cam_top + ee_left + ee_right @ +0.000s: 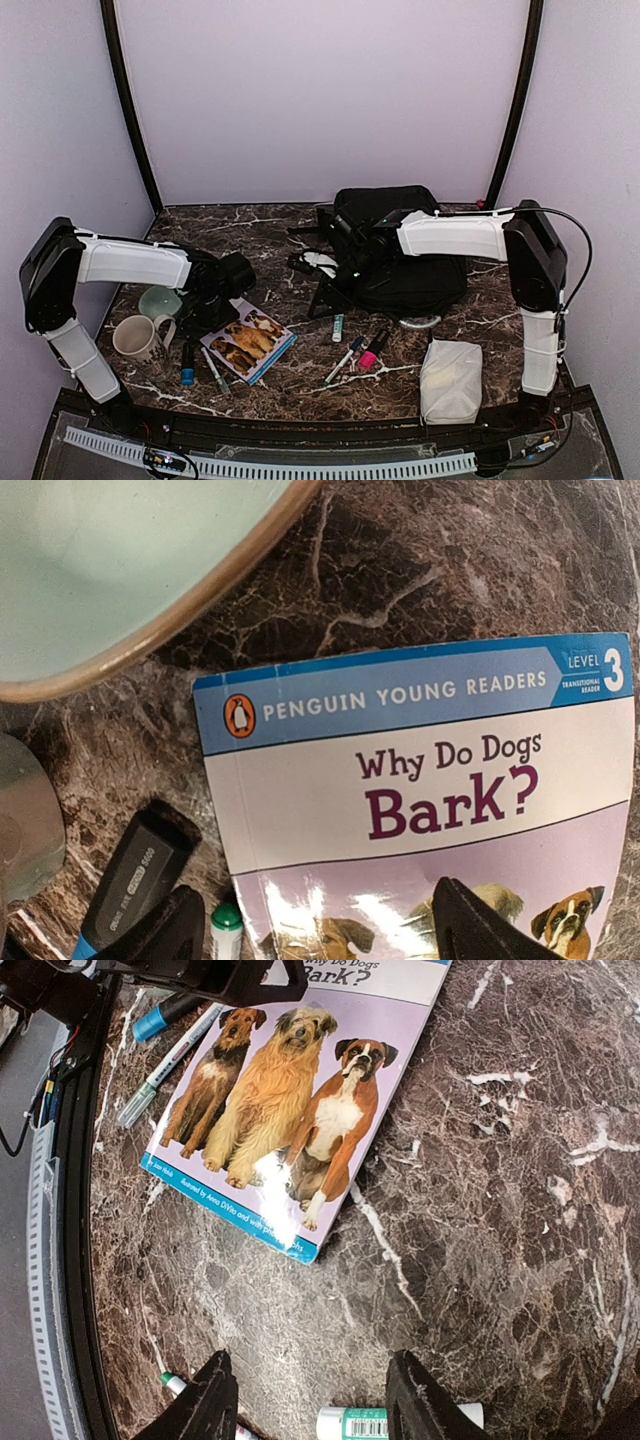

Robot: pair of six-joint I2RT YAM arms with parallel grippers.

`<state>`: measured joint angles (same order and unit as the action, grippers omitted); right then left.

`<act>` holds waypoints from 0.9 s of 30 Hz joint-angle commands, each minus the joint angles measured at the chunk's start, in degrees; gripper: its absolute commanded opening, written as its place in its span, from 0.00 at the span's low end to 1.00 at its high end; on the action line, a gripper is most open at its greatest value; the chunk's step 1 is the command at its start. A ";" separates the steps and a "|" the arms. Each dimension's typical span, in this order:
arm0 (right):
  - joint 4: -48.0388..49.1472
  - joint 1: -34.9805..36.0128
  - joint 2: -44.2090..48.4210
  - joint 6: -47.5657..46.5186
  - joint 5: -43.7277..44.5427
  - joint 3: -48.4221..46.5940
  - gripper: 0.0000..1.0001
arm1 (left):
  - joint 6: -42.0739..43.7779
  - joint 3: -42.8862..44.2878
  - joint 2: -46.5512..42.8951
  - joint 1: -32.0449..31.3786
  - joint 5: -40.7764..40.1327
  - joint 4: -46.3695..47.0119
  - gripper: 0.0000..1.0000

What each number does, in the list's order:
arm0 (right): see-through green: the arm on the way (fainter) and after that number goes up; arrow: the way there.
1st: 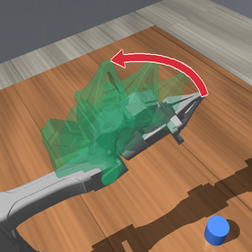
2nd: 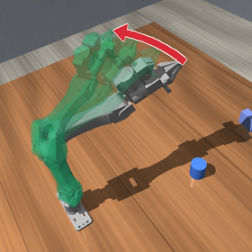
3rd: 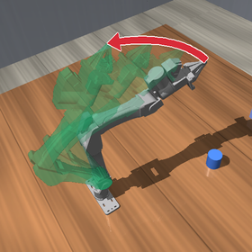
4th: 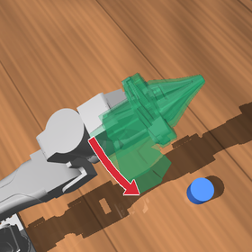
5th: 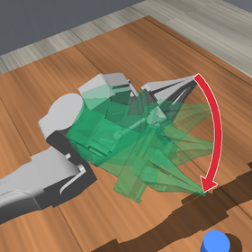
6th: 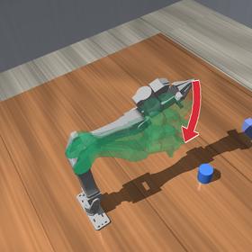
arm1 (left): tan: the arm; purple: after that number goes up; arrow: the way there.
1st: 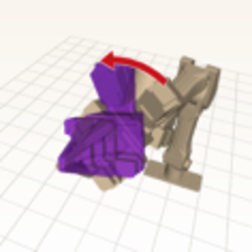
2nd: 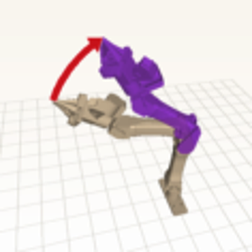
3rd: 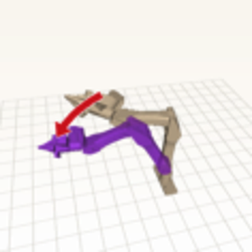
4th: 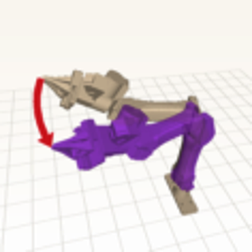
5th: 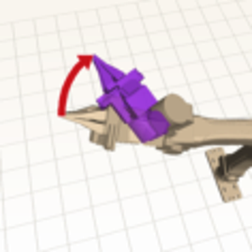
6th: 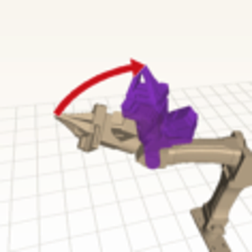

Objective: Pack the student bag
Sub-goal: Pick up the book from the center of the board.

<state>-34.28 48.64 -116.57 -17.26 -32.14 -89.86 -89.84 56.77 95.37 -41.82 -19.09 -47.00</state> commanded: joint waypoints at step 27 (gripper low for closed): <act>2.09 0.51 1.98 1.84 7.67 1.72 0.51 | 27.15 4.64 8.96 -0.17 6.03 26.98 0.73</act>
<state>-34.17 48.73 -116.14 -16.97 -27.44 -88.84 -72.60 59.53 102.00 -41.78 -19.07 -28.18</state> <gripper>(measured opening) 0.510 0.730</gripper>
